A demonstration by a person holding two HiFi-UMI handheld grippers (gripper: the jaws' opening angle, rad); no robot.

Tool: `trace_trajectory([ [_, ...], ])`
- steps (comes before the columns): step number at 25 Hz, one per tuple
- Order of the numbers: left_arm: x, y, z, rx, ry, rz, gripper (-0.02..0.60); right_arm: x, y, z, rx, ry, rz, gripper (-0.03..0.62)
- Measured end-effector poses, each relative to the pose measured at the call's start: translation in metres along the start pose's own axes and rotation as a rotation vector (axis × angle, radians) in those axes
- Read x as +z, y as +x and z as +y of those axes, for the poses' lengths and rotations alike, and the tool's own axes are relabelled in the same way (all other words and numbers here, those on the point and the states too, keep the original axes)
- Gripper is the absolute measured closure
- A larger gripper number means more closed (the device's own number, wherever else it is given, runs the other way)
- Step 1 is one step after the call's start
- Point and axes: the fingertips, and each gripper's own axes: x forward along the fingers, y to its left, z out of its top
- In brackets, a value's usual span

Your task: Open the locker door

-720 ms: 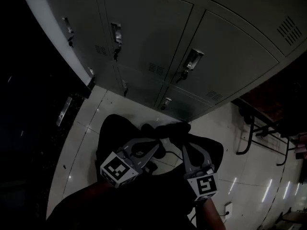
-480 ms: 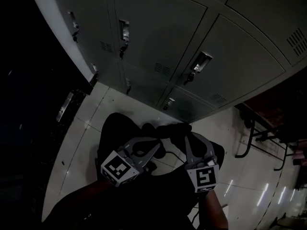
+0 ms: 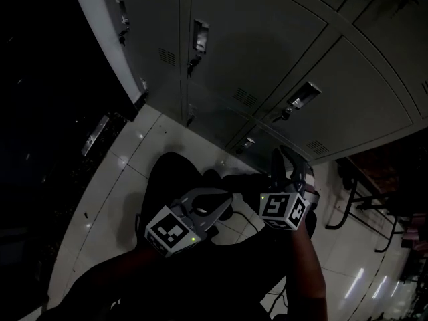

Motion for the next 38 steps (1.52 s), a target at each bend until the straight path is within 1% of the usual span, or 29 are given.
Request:
trace_trajectory([
  [3,-0.002,-0.003,0.001,0.003,-0.01,0.006,0.57,0.002,0.029,-0.02,-0.106,-0.206,0.073,0.524],
  [5,-0.003,-0.004,0.002,0.005,-0.016,0.005,0.57,0.004,0.046,-0.032,-0.158,-0.306,0.11,0.517],
  [8,-0.003,-0.005,0.004,0.009,-0.022,0.002,0.569,0.005,0.063,-0.046,-0.227,-0.43,0.153,0.507],
  [10,-0.004,-0.006,0.005,0.011,-0.025,0.004,0.569,0.001,0.072,-0.05,-0.251,-0.5,0.195,0.492],
  [12,-0.004,-0.006,0.006,0.012,-0.028,0.005,0.569,-0.006,0.082,-0.048,-0.24,-0.541,0.238,0.476],
  [14,-0.005,-0.006,0.006,0.01,-0.028,0.003,0.569,-0.01,0.088,-0.045,-0.229,-0.559,0.257,0.467],
  [15,-0.005,-0.006,0.006,0.009,-0.028,0.002,0.57,-0.01,0.09,-0.046,-0.239,-0.563,0.257,0.47],
  [16,-0.005,-0.006,0.007,0.009,-0.03,0.002,0.569,-0.008,0.089,-0.048,-0.256,-0.564,0.253,0.503],
  [17,-0.005,-0.007,0.007,0.01,-0.031,0.002,0.569,-0.006,0.088,-0.05,-0.272,-0.559,0.247,0.555],
  [18,-0.005,-0.007,0.008,0.01,-0.031,0.003,0.569,-0.004,0.085,-0.05,-0.279,-0.552,0.241,0.562],
  [22,-0.006,-0.007,0.005,0.003,-0.026,0.006,0.569,-0.001,0.064,-0.033,-0.263,-0.532,0.209,0.563],
  [28,-0.008,-0.004,-0.009,-0.027,0.002,0.01,0.569,-0.002,-0.002,0.0,-0.245,-0.534,0.161,0.557],
  [33,-0.007,0.0,-0.023,-0.047,0.02,0.023,0.569,-0.024,-0.046,0.021,-0.213,-0.51,0.186,0.556],
  [38,-0.014,0.002,-0.033,-0.065,0.038,0.049,0.569,-0.049,-0.087,0.029,-0.219,-0.476,0.222,0.551],
])
